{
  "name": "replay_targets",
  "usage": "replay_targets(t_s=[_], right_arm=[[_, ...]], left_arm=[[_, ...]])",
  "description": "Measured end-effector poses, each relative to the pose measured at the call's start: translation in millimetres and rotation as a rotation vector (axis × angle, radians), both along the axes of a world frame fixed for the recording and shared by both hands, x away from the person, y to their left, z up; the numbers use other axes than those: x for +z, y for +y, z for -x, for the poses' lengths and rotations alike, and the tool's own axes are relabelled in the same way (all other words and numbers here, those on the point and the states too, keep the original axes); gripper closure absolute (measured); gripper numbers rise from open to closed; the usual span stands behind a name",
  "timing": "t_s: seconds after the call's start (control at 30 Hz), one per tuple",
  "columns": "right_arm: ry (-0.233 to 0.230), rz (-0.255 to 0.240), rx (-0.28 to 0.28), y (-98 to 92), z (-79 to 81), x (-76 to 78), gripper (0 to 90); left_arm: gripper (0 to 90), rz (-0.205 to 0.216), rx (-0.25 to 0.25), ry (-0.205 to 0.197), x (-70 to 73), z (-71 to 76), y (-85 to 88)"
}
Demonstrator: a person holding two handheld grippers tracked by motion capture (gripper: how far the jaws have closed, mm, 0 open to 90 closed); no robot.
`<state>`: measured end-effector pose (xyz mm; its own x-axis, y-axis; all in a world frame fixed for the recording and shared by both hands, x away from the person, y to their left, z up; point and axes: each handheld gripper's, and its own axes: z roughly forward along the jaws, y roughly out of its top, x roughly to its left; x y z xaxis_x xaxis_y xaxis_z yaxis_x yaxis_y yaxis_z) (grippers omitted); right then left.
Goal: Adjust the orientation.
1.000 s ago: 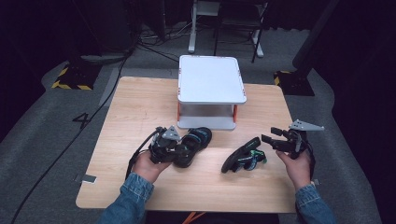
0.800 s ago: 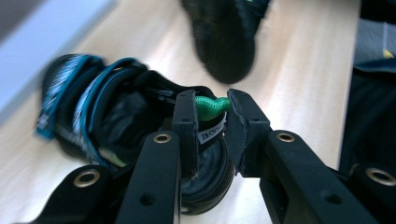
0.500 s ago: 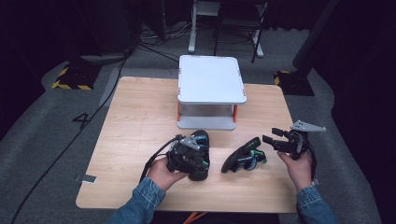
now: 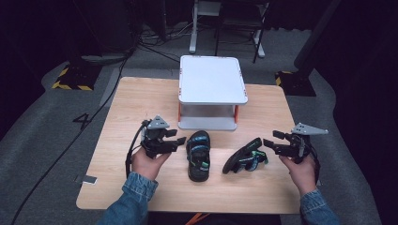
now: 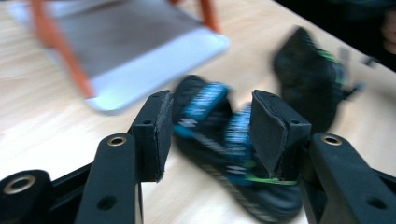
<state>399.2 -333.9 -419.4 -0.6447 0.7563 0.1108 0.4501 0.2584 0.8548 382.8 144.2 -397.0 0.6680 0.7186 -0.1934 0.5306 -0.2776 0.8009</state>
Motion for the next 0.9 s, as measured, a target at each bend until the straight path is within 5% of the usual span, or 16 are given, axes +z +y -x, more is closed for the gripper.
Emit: replay_targets(t_s=[0.17,0.3,0.43,0.47,0.5,0.53,0.6,0.7,0.9], right_arm=[[-0.005,0.067,0.056,-0.3,8.2,9.0,36.7],[-0.013,0.098,0.104,-1.1,12.4,19.1,36.7],[0.006,0.111,0.129,4.9,13.0,23.1,36.6],[0.002,0.118,0.139,8.0,13.4,22.6,36.5],[0.003,0.128,0.152,11.2,13.9,22.2,36.3],[0.005,0.143,0.171,15.6,14.7,21.6,36.3],[0.010,0.162,0.201,21.3,15.9,21.0,36.2],[0.028,0.177,0.275,30.2,17.8,20.3,35.9],[0.051,0.230,0.404,50.6,21.4,13.6,37.5]], left_arm=[[48.1,0.007,0.056,0.016,-5.0,-10.3,16.3],[47.1,-0.028,0.094,0.049,-9.6,-13.7,23.2],[59.7,-0.085,0.127,0.074,-12.6,-14.6,28.6],[62.8,-0.096,0.116,0.010,-12.9,-11.4,31.9],[63.4,-0.096,0.116,0.010,-12.9,-11.4,31.9],[63.2,-0.043,0.126,-0.020,-12.5,-9.1,38.1],[63.2,0.009,0.120,0.006,-13.2,-10.8,44.3],[69.9,-0.003,0.098,0.107,-18.0,-15.2,47.3],[70.0,-0.044,0.106,0.088,-15.5,-12.0,43.3]])
